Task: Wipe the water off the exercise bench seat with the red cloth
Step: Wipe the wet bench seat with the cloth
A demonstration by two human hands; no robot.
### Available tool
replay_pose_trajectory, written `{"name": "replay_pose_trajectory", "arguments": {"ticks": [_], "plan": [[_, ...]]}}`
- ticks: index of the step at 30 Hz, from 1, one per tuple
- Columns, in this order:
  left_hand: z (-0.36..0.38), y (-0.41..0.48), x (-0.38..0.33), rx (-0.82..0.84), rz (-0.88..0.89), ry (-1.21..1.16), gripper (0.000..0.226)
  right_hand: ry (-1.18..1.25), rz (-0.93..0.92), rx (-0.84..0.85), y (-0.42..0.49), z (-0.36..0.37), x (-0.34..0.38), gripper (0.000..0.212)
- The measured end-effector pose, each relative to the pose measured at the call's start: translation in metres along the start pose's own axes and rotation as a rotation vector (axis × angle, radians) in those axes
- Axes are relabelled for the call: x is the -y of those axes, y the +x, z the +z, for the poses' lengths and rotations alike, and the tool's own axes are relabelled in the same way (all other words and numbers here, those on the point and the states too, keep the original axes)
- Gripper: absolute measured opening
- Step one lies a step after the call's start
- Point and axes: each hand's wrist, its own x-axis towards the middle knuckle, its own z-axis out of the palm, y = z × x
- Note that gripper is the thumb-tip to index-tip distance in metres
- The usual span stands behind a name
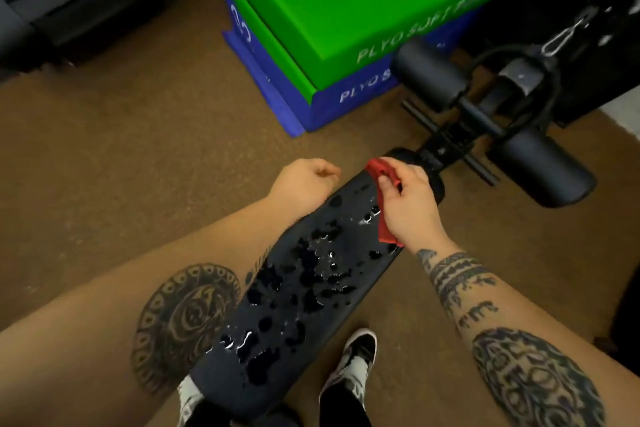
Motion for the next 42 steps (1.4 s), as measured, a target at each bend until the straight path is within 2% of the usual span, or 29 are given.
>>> {"name": "replay_pose_trajectory", "arguments": {"ticks": [3,6,9,11,14,17,23,26,28,31,34,38,42], "plan": [[0.026,0.029,0.088,-0.01,-0.122,0.138,0.022,-0.116,0.108,0.104,-0.007,0.064,-0.06,0.036],[0.05,0.052,0.156,-0.02,-0.162,0.203,0.03,-0.338,0.138,0.199,-0.013,0.122,-0.106,0.036],[0.067,0.075,0.193,-0.032,-0.137,0.229,0.039,-0.502,0.085,0.179,-0.016,0.158,-0.129,0.037],[0.074,0.087,0.209,-0.05,-0.091,0.206,0.035,-0.555,0.052,0.126,-0.017,0.174,-0.139,0.04],[0.076,0.1,0.221,-0.071,-0.028,0.173,0.027,-0.603,0.017,0.042,-0.019,0.183,-0.144,0.047],[0.069,0.113,0.226,-0.017,0.027,0.239,0.021,-0.627,-0.006,0.008,-0.017,0.186,-0.146,0.048],[0.056,0.136,0.213,0.137,0.141,0.456,0.006,-0.567,-0.062,-0.053,-0.006,0.185,-0.156,0.04],[0.057,0.138,0.21,0.203,0.145,0.466,0.004,-0.548,-0.122,-0.092,-0.006,0.187,-0.163,0.036],[0.057,0.137,0.212,0.199,0.125,0.459,0.003,-0.631,-0.151,-0.062,-0.002,0.185,-0.159,0.033],[0.062,0.133,0.213,0.138,0.159,0.467,0.005,-0.652,-0.149,-0.032,-0.004,0.177,-0.155,0.029],[0.069,0.126,0.21,0.035,0.192,0.602,0.004,-0.629,-0.175,-0.021,-0.014,0.176,-0.159,0.033],[0.075,0.118,0.212,-0.091,0.152,0.714,0.023,-0.615,-0.268,-0.041,-0.035,0.168,-0.17,0.042],[0.085,0.105,0.21,-0.204,0.138,0.695,0.029,-0.271,-0.213,-0.159,-0.05,0.135,-0.177,0.033]]}}
